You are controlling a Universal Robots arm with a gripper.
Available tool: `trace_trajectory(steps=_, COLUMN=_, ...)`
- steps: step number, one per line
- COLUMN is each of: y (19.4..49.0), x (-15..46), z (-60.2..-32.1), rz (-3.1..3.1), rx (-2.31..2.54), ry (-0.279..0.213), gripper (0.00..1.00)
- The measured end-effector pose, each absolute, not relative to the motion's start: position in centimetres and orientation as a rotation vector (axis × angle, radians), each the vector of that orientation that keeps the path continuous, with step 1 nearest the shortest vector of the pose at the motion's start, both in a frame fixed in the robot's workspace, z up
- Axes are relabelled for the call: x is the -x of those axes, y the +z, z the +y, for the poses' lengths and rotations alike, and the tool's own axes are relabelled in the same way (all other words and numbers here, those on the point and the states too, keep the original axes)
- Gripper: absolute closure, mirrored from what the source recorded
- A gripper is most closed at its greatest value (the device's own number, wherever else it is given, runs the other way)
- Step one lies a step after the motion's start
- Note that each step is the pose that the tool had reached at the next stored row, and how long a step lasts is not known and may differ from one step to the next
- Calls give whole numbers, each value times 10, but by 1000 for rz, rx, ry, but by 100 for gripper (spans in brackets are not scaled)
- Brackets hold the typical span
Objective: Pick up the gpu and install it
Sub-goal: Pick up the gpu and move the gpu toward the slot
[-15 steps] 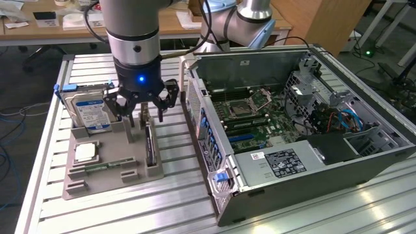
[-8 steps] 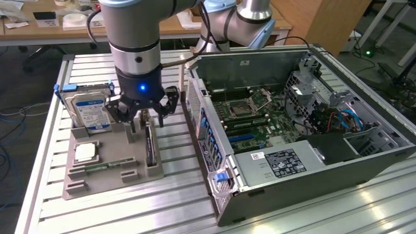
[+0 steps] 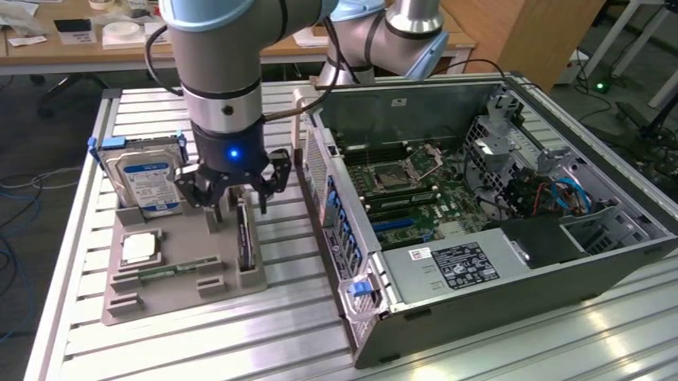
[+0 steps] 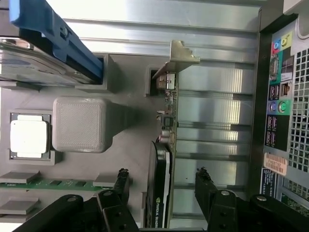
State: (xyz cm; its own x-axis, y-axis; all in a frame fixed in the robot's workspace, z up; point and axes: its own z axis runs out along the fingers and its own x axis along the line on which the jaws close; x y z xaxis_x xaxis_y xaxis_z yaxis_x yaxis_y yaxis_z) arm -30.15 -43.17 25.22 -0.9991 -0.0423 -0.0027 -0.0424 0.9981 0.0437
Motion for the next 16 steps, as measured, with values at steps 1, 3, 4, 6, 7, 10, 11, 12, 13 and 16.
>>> trace_trajectory(steps=1, y=250, x=302, z=-432, rz=3138, rx=66, ry=69, gripper=34)
trace_trajectory(steps=3, y=247, x=302, z=-432, rz=3138, rx=60, ry=69, gripper=34)
trace_trajectory(steps=4, y=245, x=302, z=-432, rz=3138, rx=51, ry=69, gripper=34)
trace_trajectory(steps=6, y=241, x=302, z=-432, rz=3138, rx=25, ry=67, gripper=34)
trace_trajectory(steps=7, y=240, x=302, z=-432, rz=3138, rx=18, ry=67, gripper=34)
trace_trajectory(steps=10, y=234, x=302, z=-432, rz=3138, rx=15, ry=67, gripper=34)
trace_trajectory(steps=11, y=232, x=302, z=-432, rz=3138, rx=15, ry=67, gripper=34)
trace_trajectory(steps=12, y=230, x=302, z=-432, rz=3138, rx=14, ry=67, gripper=34)
trace_trajectory(steps=13, y=229, x=302, z=-432, rz=3138, rx=14, ry=67, gripper=34)
trace_trajectory(steps=16, y=223, x=302, z=-432, rz=3138, rx=14, ry=67, gripper=34)
